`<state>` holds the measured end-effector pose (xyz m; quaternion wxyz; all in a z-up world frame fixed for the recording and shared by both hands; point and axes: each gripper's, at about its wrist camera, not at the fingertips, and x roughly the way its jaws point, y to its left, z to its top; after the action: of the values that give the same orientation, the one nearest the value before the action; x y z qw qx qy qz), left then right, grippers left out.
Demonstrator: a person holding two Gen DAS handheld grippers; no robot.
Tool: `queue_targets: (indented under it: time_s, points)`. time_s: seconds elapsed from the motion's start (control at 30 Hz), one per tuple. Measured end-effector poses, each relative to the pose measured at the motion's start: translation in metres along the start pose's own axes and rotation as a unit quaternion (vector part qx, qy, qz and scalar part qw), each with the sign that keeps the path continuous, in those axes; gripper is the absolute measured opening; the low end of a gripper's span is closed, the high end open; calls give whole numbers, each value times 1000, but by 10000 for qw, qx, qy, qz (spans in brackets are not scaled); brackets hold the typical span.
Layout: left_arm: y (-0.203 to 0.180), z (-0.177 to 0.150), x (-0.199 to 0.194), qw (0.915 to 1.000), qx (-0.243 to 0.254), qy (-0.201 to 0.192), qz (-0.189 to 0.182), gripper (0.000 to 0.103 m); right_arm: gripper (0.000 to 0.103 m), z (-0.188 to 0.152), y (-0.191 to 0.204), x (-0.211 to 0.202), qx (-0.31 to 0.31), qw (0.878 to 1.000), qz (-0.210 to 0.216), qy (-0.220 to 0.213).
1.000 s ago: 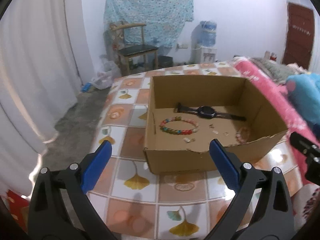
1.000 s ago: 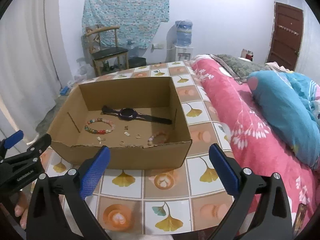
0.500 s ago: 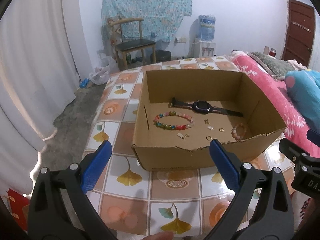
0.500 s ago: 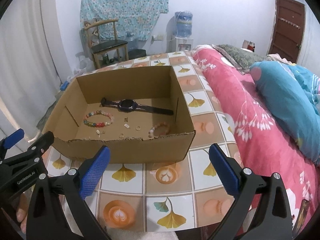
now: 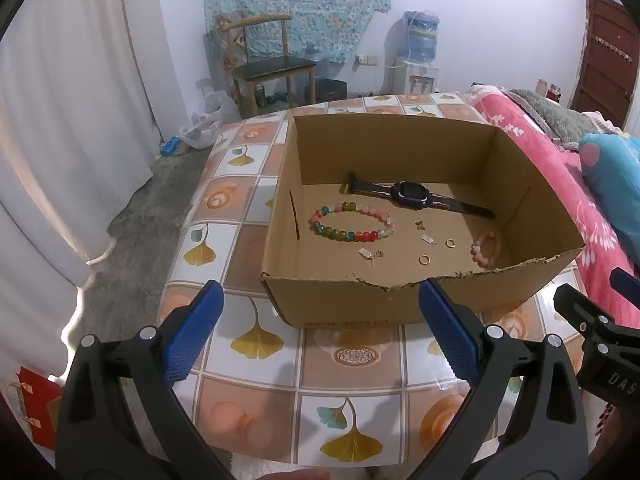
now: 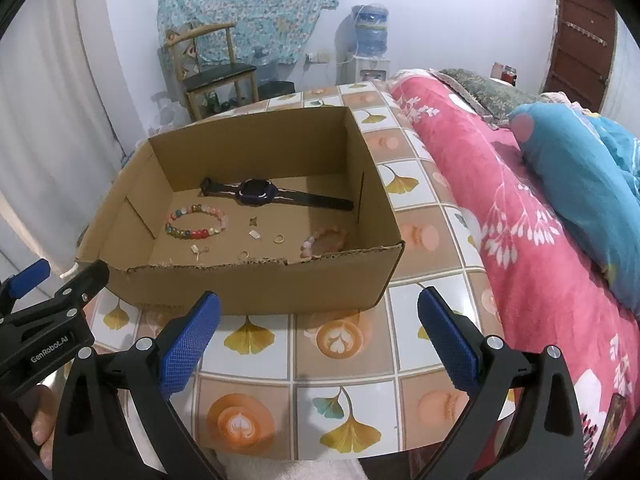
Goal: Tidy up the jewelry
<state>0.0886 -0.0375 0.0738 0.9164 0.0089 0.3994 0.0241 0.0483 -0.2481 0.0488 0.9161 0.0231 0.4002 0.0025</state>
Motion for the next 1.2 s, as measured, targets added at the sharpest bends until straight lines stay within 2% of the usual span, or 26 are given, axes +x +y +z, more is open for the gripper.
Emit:
queue_targets:
  time_s: [0.47, 1.2]
  points:
    - [1, 0, 6, 9999, -63, 128, -84, 95, 96, 1, 3, 2, -59, 10000, -7, 63]
    - [0, 0, 6, 9999, -70, 111, -100, 95, 96, 0, 1, 3, -60, 9999, -16, 88]
